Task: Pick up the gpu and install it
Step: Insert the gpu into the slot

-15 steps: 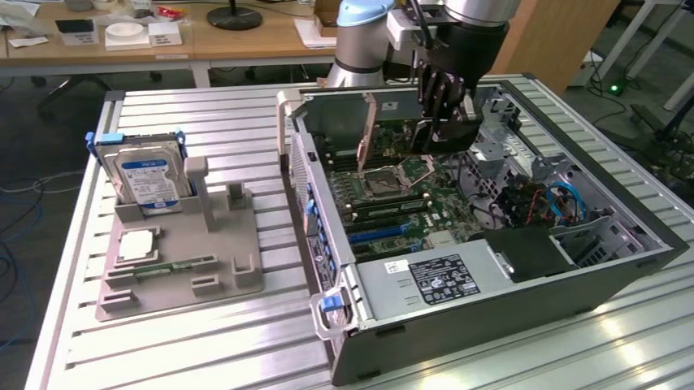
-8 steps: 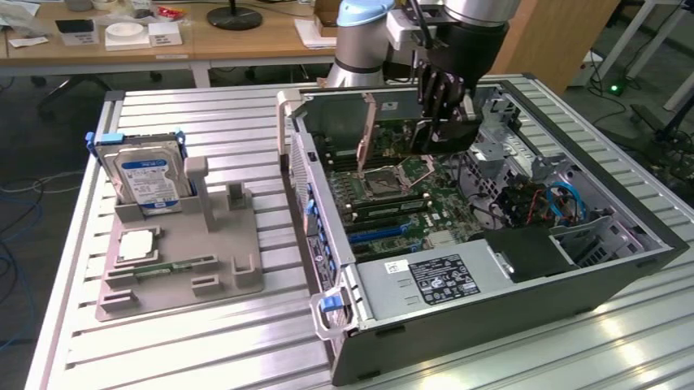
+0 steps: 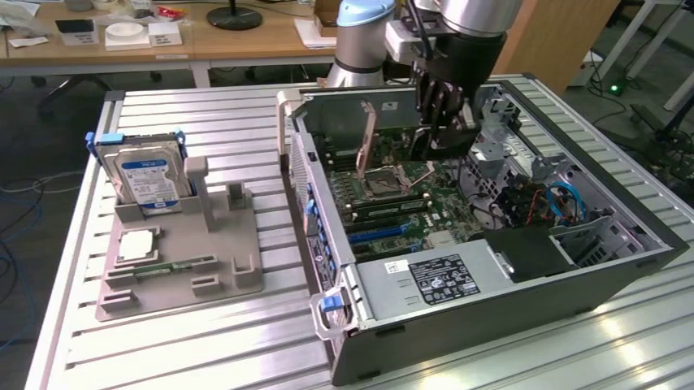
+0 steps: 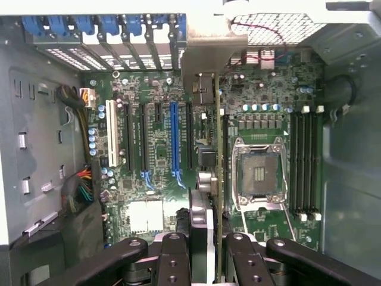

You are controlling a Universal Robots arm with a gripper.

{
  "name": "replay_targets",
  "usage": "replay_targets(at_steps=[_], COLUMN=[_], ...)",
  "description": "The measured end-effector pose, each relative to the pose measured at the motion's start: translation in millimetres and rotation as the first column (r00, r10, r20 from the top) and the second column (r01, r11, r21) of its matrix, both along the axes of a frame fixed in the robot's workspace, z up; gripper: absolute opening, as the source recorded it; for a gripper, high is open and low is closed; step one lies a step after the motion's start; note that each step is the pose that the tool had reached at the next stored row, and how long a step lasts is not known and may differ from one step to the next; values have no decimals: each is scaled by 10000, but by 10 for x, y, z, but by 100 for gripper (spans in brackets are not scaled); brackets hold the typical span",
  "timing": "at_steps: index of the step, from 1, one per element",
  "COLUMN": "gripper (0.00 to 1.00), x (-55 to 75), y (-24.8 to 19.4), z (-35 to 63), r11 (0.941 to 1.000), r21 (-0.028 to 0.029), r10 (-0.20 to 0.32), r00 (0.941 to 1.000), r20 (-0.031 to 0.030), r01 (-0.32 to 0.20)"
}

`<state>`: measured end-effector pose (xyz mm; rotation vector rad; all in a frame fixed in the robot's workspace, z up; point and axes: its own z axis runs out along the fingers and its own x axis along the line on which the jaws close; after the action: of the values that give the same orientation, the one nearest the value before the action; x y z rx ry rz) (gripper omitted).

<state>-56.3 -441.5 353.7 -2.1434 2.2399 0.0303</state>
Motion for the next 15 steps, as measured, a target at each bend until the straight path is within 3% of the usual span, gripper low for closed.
replay_targets(at_steps=[7, 15], gripper=[28, 28], x=[0, -9], y=[-132, -146], z=[-79, -189], r11=[10000, 9996], r21=[3, 7], r10=[83, 292], r00=[10000, 9996], r20=[5, 18], r01=[-83, -292])
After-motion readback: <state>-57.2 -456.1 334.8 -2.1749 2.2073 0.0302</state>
